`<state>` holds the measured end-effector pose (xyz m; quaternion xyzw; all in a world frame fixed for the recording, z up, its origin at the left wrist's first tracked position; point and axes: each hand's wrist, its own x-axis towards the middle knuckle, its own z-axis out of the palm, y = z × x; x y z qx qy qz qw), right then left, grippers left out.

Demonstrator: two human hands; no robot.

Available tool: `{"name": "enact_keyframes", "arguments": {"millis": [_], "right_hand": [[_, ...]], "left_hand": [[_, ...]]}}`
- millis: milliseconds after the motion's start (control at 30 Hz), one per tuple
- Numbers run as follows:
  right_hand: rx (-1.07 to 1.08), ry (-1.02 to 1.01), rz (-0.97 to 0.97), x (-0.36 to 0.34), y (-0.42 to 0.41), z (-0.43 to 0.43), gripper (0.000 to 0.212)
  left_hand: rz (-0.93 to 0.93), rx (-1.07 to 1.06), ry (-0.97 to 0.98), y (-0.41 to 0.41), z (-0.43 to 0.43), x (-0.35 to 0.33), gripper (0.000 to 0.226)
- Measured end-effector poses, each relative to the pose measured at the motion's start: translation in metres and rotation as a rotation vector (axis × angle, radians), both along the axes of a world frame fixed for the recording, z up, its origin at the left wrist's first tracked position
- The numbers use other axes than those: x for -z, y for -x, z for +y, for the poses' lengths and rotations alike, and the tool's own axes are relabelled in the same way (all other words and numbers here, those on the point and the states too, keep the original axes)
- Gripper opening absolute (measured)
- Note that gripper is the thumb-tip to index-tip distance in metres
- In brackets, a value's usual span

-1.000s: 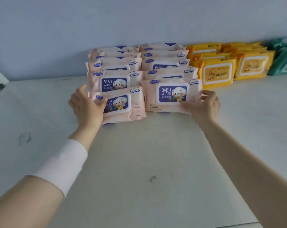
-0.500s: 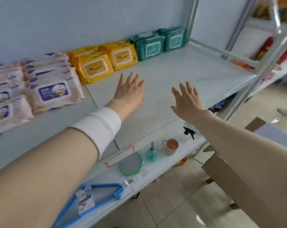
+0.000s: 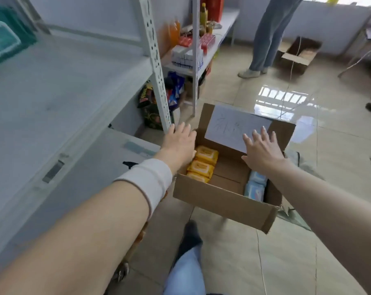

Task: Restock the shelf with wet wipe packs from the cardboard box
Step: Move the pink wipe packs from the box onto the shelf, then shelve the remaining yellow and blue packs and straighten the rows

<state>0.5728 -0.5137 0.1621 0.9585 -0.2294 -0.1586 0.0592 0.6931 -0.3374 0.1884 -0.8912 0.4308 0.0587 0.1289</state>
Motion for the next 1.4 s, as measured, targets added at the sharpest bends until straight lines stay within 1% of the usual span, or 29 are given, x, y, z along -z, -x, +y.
{"name": "enact_keyframes", "arguments": {"millis": [167, 300, 367, 433, 500, 567, 667, 733, 767, 833, 867, 900, 967, 1033, 1067, 1167, 1233, 1333, 1400], "right_hand": [[0.080, -0.082, 0.108, 0.071, -0.024, -0.060, 0.064], [0.146, -0.239, 0.242, 0.142, -0.039, -0.079, 0.061], [0.197, -0.338, 0.311, 0.179, -0.043, -0.081, 0.060], [0.252, -0.450, 0.379, 0.213, -0.044, -0.078, 0.061], [0.336, -0.572, 0.402, 0.252, -0.049, -0.075, 0.064], [0.441, -0.696, 0.372, 0.301, -0.062, -0.073, 0.069], [0.636, -0.912, 0.299, 0.368, -0.092, -0.075, 0.074], [0.760, -1.026, 0.234, 0.413, -0.117, -0.082, 0.072], [0.814, -1.085, 0.204, 0.435, -0.130, -0.084, 0.069], [0.919, -1.207, 0.079, 0.475, -0.155, -0.083, 0.061], [0.976, -1.257, 0.004, 0.492, -0.165, -0.080, 0.057], [1.023, -1.281, -0.046, 0.506, -0.174, -0.076, 0.059], [1.087, -1.275, -0.084, 0.521, -0.185, -0.066, 0.070], [1.166, -1.226, -0.100, 0.527, -0.191, -0.057, 0.083], [1.193, -1.206, -0.116, 0.528, -0.193, -0.054, 0.085], [1.246, -1.163, -0.175, 0.530, -0.195, -0.049, 0.075], [1.306, -1.211, -0.192, 0.532, -0.198, -0.050, 0.067], [1.375, -1.327, -0.198, 0.531, -0.202, -0.055, 0.052], [1.372, -1.367, -0.186, 0.529, -0.202, -0.060, 0.049]], "left_hand": [[0.167, 0.043, -0.088, -0.048, -0.080, 0.084, 0.060], [0.363, -0.026, -0.179, -0.081, -0.123, 0.156, 0.063], [0.454, -0.102, -0.197, -0.093, -0.137, 0.190, 0.062], [0.564, -0.235, -0.204, -0.102, -0.145, 0.226, 0.063], [0.686, -0.387, -0.203, -0.111, -0.155, 0.269, 0.066], [0.773, -0.545, -0.181, -0.123, -0.168, 0.322, 0.070], [0.822, -0.747, -0.074, -0.148, -0.187, 0.401, 0.073], [0.820, -0.821, 0.026, -0.168, -0.203, 0.447, 0.069], [0.797, -0.848, 0.067, -0.176, -0.210, 0.468, 0.067], [0.719, -0.850, 0.102, -0.191, -0.220, 0.499, 0.068], [0.682, -0.827, 0.112, -0.195, -0.224, 0.511, 0.070], [0.647, -0.809, 0.133, -0.198, -0.226, 0.520, 0.072], [0.585, -0.818, 0.202, -0.201, -0.228, 0.532, 0.077], [0.538, -0.839, 0.235, -0.201, -0.231, 0.536, 0.085], [0.533, -0.847, 0.240, -0.201, -0.232, 0.537, 0.089], [0.621, -0.889, 0.189, -0.206, -0.239, 0.540, 0.096], [0.711, -0.911, 0.162, -0.212, -0.243, 0.542, 0.097], [0.762, -0.878, 0.215, -0.215, -0.248, 0.542, 0.099], [0.813, -0.823, 0.294, -0.213, -0.251, 0.539, 0.096]]}}
